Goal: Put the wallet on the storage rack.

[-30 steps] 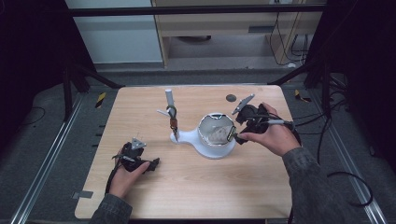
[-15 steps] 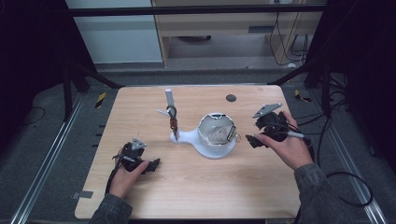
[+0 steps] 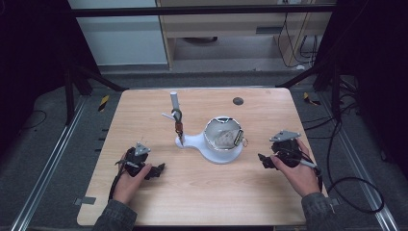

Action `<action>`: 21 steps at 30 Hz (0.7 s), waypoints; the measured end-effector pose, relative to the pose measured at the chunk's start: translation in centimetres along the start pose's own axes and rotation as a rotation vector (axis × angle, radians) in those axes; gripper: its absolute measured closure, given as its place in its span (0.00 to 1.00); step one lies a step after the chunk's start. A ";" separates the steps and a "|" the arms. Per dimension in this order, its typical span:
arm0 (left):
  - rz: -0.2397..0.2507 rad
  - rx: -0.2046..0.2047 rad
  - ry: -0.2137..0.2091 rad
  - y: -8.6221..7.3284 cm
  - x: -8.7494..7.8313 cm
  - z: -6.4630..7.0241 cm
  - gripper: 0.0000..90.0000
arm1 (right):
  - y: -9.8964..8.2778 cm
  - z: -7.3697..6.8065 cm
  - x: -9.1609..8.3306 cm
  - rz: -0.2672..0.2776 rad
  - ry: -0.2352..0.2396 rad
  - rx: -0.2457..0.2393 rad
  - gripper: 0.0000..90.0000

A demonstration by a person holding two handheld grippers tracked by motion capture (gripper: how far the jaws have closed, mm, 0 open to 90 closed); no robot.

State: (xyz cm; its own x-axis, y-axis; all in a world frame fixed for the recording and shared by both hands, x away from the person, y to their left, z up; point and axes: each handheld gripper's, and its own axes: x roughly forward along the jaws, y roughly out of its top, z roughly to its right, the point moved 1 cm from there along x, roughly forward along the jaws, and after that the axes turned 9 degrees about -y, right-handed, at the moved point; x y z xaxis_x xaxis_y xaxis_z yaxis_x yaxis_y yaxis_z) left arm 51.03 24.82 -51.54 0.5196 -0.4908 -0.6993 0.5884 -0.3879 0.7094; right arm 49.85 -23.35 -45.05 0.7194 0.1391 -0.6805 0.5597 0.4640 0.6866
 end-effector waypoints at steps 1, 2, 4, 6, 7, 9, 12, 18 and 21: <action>0.002 0.000 -0.001 0.0 0.0 0.0 0.00 | 0.0 0.0 0.0 0.000 0.000 0.000 0.13; 0.002 0.000 -0.001 0.0 0.0 0.0 0.00 | -0.4 0.0 0.4 -0.005 -0.003 0.011 0.13; 0.001 -0.002 -0.001 0.0 0.0 0.0 0.00 | -1.1 0.2 1.1 -0.007 -0.007 0.046 0.14; 0.000 0.001 0.000 0.0 0.0 0.0 0.00 | -1.6 0.3 1.7 -0.013 -0.011 0.081 0.14; 0.002 0.001 -0.001 0.0 0.0 0.0 0.00 | -1.9 0.4 2.0 -0.014 -0.012 0.092 0.14; 0.002 0.000 -0.001 0.0 0.0 0.0 0.00 | -2.3 0.7 2.7 -0.020 -0.012 0.116 0.13; 0.000 0.001 0.000 0.0 0.0 0.0 0.00 | -2.7 1.0 3.5 -0.044 -0.023 0.152 0.12; 0.002 0.001 -0.001 0.0 0.0 0.0 0.00 | -3.4 1.2 4.8 -0.054 -0.037 0.201 0.10; 0.002 -0.001 0.000 0.0 0.0 0.0 0.00 | -3.7 1.2 5.1 -0.065 -0.039 0.208 0.10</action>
State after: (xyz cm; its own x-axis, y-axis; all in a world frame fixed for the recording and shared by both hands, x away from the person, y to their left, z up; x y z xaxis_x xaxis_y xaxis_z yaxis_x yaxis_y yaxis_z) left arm 51.04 24.80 -51.55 0.5208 -0.4917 -0.6979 0.5882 -0.3858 0.7107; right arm 51.92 -25.42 -50.74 0.6922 0.0795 -0.7173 0.6752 0.2797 0.6825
